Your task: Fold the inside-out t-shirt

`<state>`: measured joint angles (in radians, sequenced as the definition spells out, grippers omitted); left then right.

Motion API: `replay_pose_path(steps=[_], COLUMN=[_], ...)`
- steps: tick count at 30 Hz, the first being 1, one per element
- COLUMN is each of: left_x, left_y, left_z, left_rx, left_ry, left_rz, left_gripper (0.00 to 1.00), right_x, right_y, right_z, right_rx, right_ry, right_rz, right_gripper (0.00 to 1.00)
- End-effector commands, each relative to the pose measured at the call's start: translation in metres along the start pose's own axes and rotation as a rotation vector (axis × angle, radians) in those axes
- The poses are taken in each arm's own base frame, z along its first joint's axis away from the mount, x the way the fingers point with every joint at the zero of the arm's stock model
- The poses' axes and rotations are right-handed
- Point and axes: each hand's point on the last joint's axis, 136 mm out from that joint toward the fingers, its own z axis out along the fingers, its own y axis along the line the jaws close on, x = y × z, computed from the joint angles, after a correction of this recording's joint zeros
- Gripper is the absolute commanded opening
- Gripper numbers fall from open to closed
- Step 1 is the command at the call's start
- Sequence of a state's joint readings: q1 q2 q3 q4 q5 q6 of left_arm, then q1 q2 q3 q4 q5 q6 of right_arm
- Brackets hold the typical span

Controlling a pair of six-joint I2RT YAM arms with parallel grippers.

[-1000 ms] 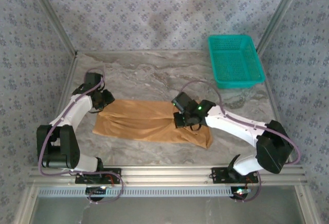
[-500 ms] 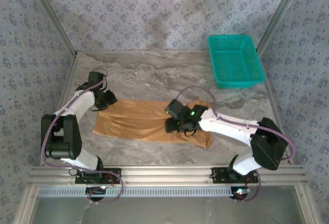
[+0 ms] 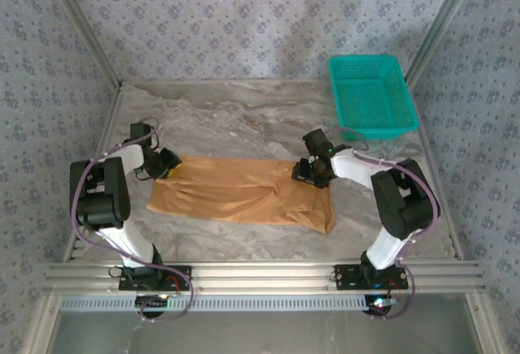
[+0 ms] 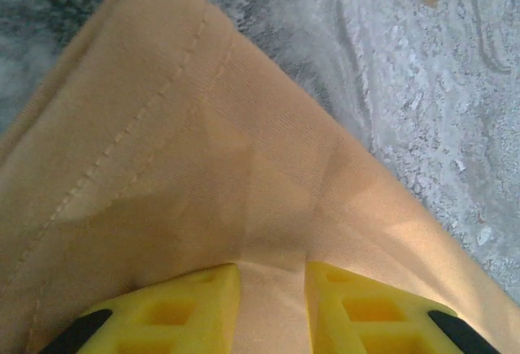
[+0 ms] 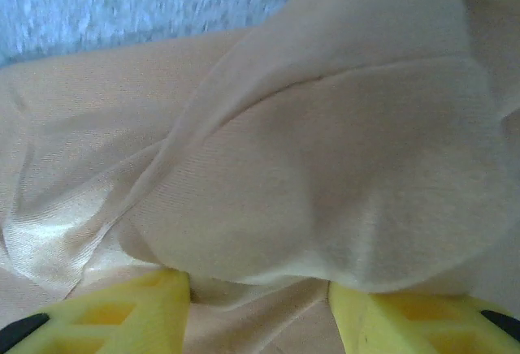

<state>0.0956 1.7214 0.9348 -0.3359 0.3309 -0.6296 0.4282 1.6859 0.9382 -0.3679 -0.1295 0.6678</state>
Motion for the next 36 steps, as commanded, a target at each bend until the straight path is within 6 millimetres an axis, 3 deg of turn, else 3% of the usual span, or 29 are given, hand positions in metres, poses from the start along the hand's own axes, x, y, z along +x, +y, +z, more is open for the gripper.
replay_pose_path(steps=[1,3,5,7,10,13,17,20,23,28,34,36], left_x=[0.012,0.011,0.01,0.008,0.007,0.008,0.004,0.002,0.002,0.001,0.005,0.005], left_y=[0.017,0.012,0.003,-0.007,-0.026,-0.044,-0.058,-0.055,-0.051,-0.038,-0.035,-0.035], left_z=[0.011,0.003,-0.011,-0.026,-0.045,-0.062,-0.091,-0.111,-0.115,-0.103,-0.093,-0.091], left_rx=[-0.06,-0.07,-0.095,-0.108,-0.079,-0.018,0.078,0.12,0.187,0.216,0.218,0.22], left_ry=[0.036,0.016,-0.017,-0.052,-0.09,-0.129,-0.261,-0.36,-0.359,-0.259,-0.223,-0.221], left_rz=[-0.003,0.027,0.077,0.12,0.155,0.182,0.201,0.195,0.156,0.078,0.069,0.07], left_gripper=[0.33,0.4,0.46,0.47,0.48,0.48,0.47,0.59,0.67,0.65,0.61,0.61], right_x=[0.004,0.0,-0.004,-0.006,0.008,0.013,0.01,0.012,0.017,0.029,0.038,0.039], right_y=[-0.029,-0.023,-0.015,-0.014,-0.039,-0.063,-0.062,-0.054,-0.055,-0.059,-0.056,-0.055], right_z=[0.009,-0.007,-0.034,-0.055,-0.067,-0.06,-0.046,-0.035,-0.024,-0.01,-0.006,-0.006], right_rx=[0.094,0.103,0.111,0.113,0.187,0.236,0.233,0.244,0.295,0.312,0.301,0.312], right_ry=[0.055,0.042,-0.007,-0.053,-0.026,0.022,0.037,0.058,0.078,0.109,0.114,0.116], right_rz=[-0.041,-0.085,-0.137,-0.159,-0.139,-0.091,-0.122,-0.145,-0.159,-0.148,-0.149,-0.154], right_gripper=[0.5,0.52,0.61,0.78,1.0,1.0,1.0,1.0,1.0,0.88,0.44,0.38])
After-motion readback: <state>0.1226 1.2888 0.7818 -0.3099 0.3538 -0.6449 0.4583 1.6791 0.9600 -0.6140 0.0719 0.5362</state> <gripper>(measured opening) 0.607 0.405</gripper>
